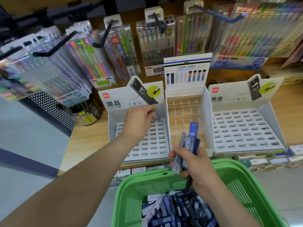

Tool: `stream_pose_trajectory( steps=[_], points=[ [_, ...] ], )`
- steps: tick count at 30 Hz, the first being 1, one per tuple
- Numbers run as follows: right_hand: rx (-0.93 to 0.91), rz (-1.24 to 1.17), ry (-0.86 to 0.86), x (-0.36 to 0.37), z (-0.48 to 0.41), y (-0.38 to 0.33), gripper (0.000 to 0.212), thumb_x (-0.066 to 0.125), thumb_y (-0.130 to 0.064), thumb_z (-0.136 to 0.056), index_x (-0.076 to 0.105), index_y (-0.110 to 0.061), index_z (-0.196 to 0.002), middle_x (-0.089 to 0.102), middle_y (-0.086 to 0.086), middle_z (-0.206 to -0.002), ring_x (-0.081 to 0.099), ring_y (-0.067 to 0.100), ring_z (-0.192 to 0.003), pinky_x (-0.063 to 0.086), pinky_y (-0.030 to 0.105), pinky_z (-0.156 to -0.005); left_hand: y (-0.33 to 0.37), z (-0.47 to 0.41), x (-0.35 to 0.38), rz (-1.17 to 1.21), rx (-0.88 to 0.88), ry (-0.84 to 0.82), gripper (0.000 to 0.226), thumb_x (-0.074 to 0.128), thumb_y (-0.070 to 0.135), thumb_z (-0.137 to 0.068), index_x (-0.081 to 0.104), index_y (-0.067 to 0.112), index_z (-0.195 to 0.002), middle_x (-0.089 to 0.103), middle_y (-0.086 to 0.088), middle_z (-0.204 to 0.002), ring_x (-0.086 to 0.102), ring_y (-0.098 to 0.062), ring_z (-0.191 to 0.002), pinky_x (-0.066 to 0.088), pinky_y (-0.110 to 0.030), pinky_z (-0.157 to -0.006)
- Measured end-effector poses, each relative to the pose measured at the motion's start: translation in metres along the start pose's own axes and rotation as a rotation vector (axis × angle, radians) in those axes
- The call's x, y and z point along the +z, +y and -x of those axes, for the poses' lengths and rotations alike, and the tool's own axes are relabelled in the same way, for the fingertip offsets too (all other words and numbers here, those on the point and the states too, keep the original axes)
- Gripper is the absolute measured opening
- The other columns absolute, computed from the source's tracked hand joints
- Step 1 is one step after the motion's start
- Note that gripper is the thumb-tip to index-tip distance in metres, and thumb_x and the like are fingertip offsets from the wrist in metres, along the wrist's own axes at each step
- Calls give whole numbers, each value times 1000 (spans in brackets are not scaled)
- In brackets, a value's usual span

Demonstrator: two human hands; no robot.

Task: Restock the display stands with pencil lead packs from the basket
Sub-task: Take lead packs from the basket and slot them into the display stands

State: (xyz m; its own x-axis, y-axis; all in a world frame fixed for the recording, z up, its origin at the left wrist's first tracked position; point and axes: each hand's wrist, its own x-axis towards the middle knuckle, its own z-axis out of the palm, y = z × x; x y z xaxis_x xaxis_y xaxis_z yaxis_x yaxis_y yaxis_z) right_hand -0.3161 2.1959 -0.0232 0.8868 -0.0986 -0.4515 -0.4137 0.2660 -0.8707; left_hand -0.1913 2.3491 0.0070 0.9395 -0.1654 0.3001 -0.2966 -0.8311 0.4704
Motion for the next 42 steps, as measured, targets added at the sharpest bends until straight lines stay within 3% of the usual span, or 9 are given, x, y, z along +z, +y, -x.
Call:
stream_pose_trajectory(
  steps=[4, 8, 15, 24, 28, 31, 34, 37, 42],
  points=[
    [18, -24, 18, -9, 0, -1, 10, 67, -23, -92, 63, -14, -90, 70, 2, -69, 64, 16, -55, 36, 20, -39, 7, -3, -1, -59, 154, -97, 20, 56, -9, -85, 70, 3, -93, 67, -8, -81, 51, -10, -72, 32, -7, -63],
    [10, -45, 15, -12, -1, -2, 12, 68, -24, -91, 62, -14, -88, 69, 2, -67, 64, 17, -55, 35, 20, -39, 7, -8, 3, 12, 75, -144, 16, 57, 3, -90, 64, 14, -98, 65, 0, -87, 54, -8, -75, 37, 0, -58],
    [34, -76, 0, -9, -2, 2, 13, 69, -26, -90, 63, -15, -88, 69, 3, -69, 64, 17, -56, 35, 19, -39, 7, -12, 11, 255, -96, -76, 23, 68, 8, -85, 58, 28, -79, 64, 10, -75, 65, -15, -77, 54, -21, -70],
    [65, -171, 13, -4, -3, -4, 13, 68, -23, -90, 60, -13, -88, 68, 6, -68, 62, 17, -54, 33, 19, -37, 4, -6, 9, -30, 63, -46, 16, 64, 12, -89, 75, 15, -100, 74, -2, -97, 63, -19, -93, 33, -10, -79],
    [130, -363, -6, 3, 3, -10, 11, 69, -20, -89, 62, -12, -86, 66, 8, -68, 62, 18, -53, 34, 18, -34, 8, -4, 0, -58, 21, -84, 19, 60, 14, -92, 75, 17, -104, 73, -1, -103, 62, -19, -99, 35, -13, -85],
    [123, -394, 3, 10, 6, -12, 15, 70, -23, -87, 64, -12, -80, 67, 9, -69, 63, 18, -57, 38, 19, -36, 17, 5, -14, -82, 27, -106, 18, 58, 18, -93, 74, 17, -101, 74, -2, -96, 65, -20, -91, 48, -28, -87],
    [103, -463, 45, 15, 6, -17, 16, 69, -24, -90, 61, -11, -90, 65, 8, -71, 59, 15, -55, 41, 19, -39, 32, 16, -37, 299, -272, -439, 12, 65, 26, -90, 71, 16, -90, 72, -5, -78, 68, -16, -65, 58, -30, -65],
    [71, -527, 141, 18, 5, -22, 19, 68, -23, -91, 59, -9, -100, 62, 5, -66, 54, 13, -50, 43, 21, -43, 44, 38, -53, 438, -394, -820, 40, 74, 48, -73, 63, 14, -91, 70, 0, -70, 67, -16, -62, 55, -25, -58],
    [67, -529, 185, 28, 6, -24, 24, 68, -28, -90, 59, -8, -100, 61, 3, -64, 53, 13, -49, 41, 23, -43, 55, 59, -50, 531, -350, -734, 17, 75, 15, -81, 61, 7, -84, 64, -9, -64, 62, -17, -58, 55, -32, -63]
  ],
)
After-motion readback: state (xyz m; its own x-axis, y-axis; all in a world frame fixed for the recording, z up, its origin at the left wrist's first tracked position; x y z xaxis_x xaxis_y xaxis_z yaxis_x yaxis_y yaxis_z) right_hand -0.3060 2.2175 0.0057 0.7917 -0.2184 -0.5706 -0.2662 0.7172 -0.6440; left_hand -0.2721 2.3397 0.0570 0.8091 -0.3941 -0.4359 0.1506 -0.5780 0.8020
